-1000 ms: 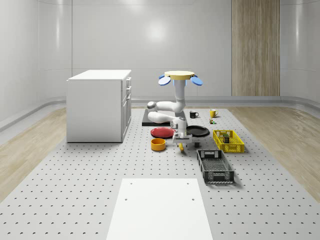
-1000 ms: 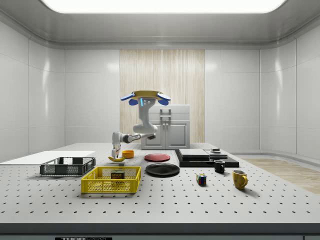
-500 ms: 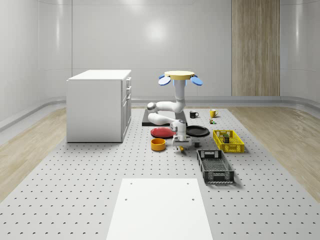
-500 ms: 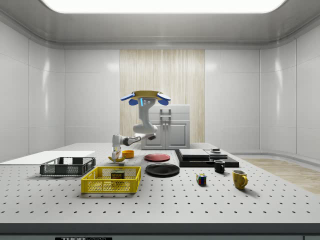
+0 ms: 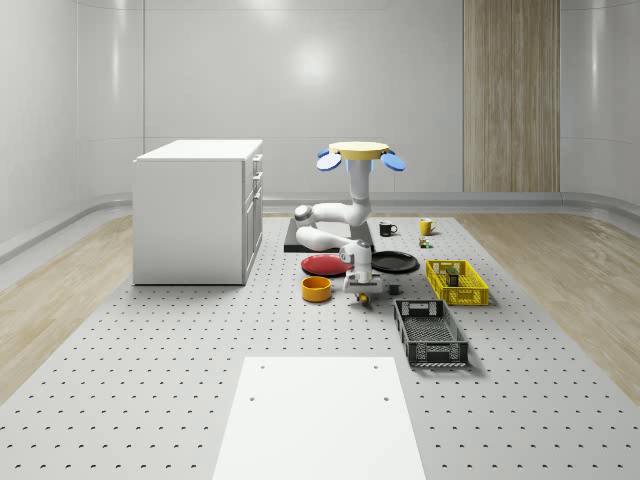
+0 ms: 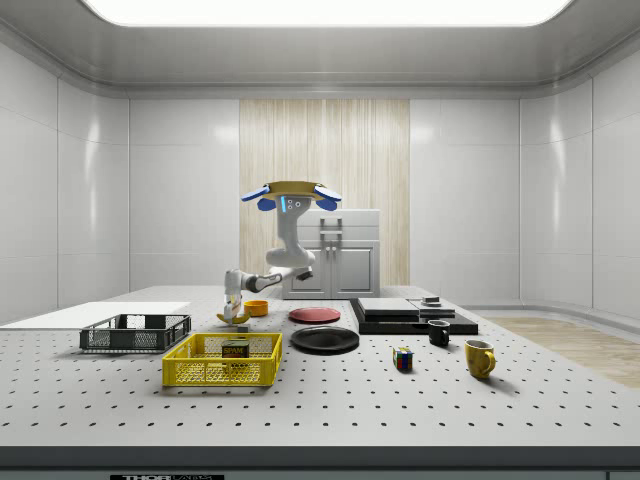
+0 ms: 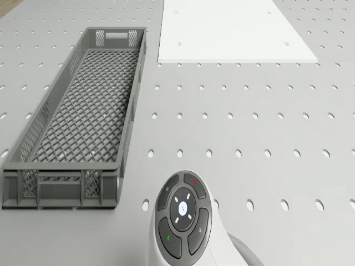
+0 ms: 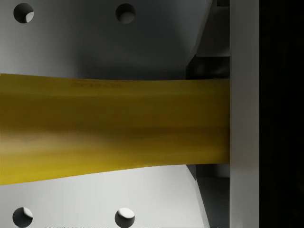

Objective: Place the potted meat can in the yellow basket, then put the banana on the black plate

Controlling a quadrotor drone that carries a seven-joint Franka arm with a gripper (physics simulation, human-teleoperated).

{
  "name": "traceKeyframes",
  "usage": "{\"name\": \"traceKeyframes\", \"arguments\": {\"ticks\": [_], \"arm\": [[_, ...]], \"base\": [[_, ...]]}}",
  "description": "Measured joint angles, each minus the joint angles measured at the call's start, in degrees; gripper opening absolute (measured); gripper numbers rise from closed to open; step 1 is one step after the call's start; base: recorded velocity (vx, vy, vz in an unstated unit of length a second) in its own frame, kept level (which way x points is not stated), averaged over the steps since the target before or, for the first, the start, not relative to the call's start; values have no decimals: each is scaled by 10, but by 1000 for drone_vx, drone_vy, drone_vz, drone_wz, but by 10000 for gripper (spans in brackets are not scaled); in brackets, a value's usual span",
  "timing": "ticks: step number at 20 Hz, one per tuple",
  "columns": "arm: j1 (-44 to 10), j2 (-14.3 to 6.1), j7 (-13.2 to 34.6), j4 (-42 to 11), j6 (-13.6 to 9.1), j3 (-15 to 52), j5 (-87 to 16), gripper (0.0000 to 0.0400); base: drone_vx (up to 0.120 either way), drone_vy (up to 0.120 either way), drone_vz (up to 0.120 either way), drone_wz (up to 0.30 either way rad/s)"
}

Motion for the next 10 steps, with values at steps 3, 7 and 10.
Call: {"name": "traceKeyframes", "arguments": {"ticks": [3,7,10], "arm": [[4,2,0,-4,-7,7,5,190],[11,3,0,-16,-21,30,25,190],[16,5,2,-26,-33,54,46,192]], "base": [[0,0,0,0],[0,0,0,0],[0,0,93,0]]}}
